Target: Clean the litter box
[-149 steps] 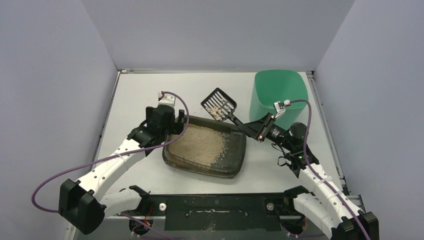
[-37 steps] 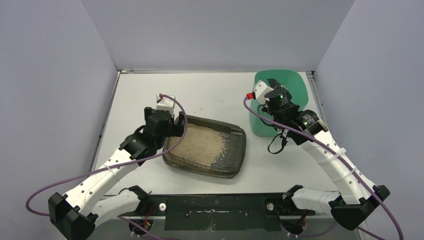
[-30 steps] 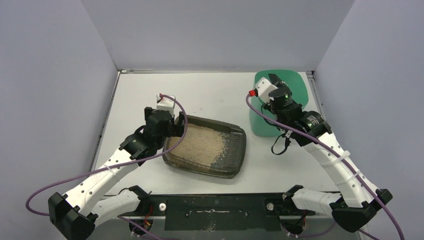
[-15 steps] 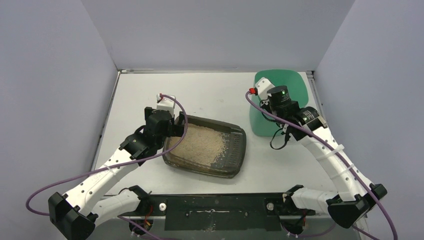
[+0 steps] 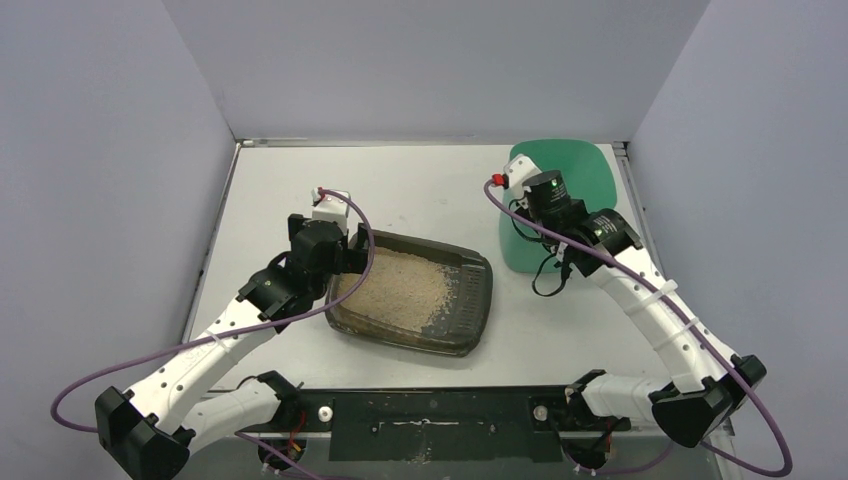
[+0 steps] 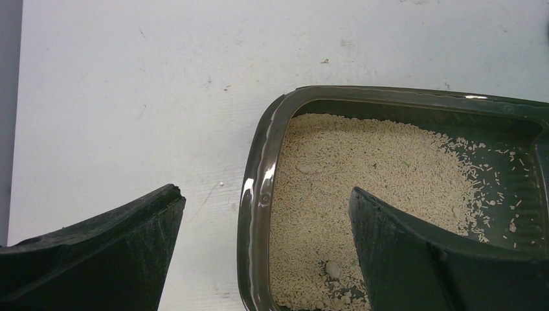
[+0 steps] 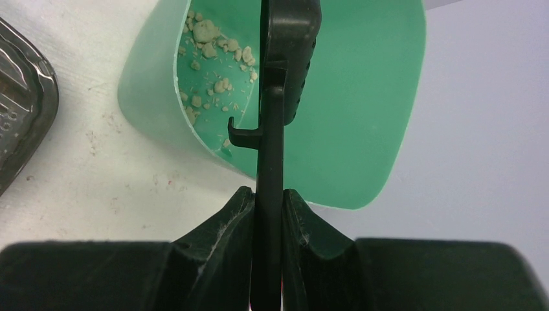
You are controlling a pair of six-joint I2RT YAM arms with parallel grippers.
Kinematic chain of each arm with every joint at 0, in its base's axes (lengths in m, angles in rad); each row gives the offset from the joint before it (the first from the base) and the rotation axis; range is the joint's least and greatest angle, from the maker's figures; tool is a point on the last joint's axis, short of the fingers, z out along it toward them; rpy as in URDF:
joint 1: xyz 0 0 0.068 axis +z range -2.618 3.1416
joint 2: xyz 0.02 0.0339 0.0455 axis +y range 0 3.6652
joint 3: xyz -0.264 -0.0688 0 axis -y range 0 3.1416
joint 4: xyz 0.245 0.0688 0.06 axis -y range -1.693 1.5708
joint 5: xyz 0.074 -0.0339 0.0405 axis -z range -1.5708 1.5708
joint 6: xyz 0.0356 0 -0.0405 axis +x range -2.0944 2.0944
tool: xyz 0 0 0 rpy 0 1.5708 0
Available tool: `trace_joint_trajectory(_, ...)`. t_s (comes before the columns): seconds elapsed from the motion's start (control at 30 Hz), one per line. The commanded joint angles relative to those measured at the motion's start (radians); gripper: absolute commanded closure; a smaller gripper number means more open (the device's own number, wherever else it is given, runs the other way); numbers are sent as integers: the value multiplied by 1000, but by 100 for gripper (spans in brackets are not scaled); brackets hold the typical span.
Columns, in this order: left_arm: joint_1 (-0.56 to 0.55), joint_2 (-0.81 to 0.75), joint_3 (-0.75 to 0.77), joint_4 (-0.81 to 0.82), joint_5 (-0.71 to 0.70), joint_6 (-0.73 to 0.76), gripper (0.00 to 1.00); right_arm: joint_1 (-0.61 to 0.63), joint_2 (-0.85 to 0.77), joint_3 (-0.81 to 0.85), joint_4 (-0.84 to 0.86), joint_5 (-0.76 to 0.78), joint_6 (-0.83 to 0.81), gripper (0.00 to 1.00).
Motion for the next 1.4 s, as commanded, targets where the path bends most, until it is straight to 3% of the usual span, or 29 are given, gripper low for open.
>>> trace_joint_trajectory(0.0,-7,-15,5,25,-13,0,3,12,-77,84,21,71,45,100)
trace_joint_trajectory(0.37,-6,10,11,13,-31,-8,3,13,-183,210,56,-87,106,100)
trace_joint_trajectory(0.8,-6,93,33,-93,-54,-117,3,13,-223,179,127,-640,177,100)
trace_joint_trajectory(1.2,-1,185,-15,-179,-23,-255,8,12,-102,111,-12,-801,306,100)
trace_joint_trajectory(1.37,7,252,-28,-183,-18,-282,14,10,-118,3,61,-863,334,100)
